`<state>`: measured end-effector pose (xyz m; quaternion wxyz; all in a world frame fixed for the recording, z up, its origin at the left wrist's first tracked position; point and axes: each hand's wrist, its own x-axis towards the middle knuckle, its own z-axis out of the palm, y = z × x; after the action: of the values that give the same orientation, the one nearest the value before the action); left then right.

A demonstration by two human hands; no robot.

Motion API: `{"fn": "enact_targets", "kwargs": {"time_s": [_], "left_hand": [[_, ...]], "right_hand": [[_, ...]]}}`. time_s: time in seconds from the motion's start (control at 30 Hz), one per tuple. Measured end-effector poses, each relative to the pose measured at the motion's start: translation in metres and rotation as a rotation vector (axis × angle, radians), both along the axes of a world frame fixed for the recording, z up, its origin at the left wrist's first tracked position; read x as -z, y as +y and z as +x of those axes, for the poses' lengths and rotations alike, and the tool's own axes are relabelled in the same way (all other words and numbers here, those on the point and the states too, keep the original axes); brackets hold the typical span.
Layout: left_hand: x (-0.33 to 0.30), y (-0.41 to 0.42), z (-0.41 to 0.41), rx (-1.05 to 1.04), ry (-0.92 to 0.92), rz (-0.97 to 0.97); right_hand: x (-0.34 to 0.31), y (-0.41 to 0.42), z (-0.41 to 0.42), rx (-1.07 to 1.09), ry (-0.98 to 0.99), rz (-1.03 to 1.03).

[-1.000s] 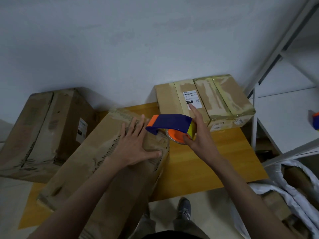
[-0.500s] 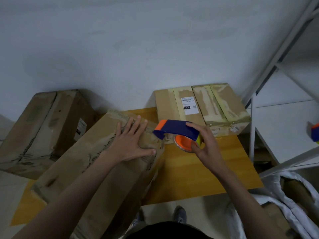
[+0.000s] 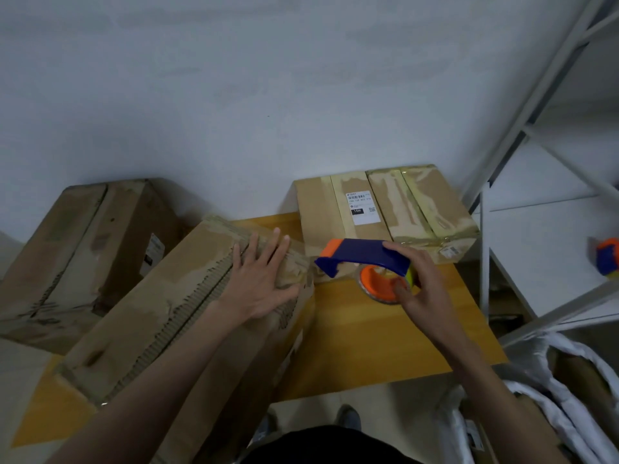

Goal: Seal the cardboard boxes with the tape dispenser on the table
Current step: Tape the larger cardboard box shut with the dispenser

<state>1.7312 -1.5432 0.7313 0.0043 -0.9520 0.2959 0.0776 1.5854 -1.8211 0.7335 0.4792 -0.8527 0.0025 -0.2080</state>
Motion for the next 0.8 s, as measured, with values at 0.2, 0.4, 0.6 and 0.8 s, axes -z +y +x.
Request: {"fn": "enact_targets", "kwargs": {"time_s": [0.2,0.4,0.6,0.8], "left_hand": [[-0.001,0.0,0.0,0.05,-0.015,0.015],[0.001,0.0,0.0,0.05,-0.015,0.011],[0.003,0.0,0.001,0.044,-0.011,-0.006],[0.002,0.0,-0.001,0.031,-0.014,-0.028]], "right_hand": [[0.002,0.0,-0.006,-0.001,0.04,-0.013],[-0.011,0.003,0.001,-0.011,0.039,-0.103],[-0.025,0.017,0.021,0.015,0.042,-0.326],[-0.047,0.033,0.032,0.02,0.003,-0.455]]}}
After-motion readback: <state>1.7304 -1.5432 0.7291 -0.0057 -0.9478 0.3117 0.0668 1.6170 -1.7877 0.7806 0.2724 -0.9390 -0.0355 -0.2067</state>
